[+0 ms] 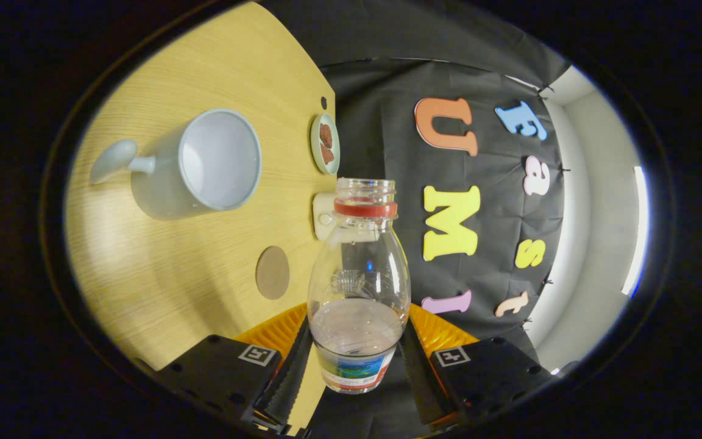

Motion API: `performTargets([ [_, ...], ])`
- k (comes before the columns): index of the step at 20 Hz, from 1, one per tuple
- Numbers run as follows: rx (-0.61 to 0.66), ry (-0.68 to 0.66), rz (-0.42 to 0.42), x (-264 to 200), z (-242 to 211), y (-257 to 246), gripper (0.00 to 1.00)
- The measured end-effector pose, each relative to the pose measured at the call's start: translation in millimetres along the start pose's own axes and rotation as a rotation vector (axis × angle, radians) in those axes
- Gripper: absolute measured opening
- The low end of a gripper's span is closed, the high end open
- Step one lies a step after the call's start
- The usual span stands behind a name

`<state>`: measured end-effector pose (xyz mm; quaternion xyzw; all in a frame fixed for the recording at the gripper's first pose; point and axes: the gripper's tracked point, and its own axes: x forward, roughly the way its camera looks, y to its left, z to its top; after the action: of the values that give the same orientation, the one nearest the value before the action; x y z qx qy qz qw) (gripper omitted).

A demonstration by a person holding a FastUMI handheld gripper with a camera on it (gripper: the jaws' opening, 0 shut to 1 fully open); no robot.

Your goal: Take the bottle from table, then pour the juice into the cup, finally place the bottle on the coaster

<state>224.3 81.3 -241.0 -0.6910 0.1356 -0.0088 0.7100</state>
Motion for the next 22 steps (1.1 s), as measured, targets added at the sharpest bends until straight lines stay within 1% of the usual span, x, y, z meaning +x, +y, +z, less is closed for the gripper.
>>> performTargets([
  [4,-0.031,0.007,0.001,-1.5,-2.2,-1.8,0.8],
  [12,-0.115,0.011,-0.045,-4.8,-0.6,-15.8,0.8],
  [22,-0.211,0.01,-0.081,-5.8,5.9,-23.2,0.8],
])
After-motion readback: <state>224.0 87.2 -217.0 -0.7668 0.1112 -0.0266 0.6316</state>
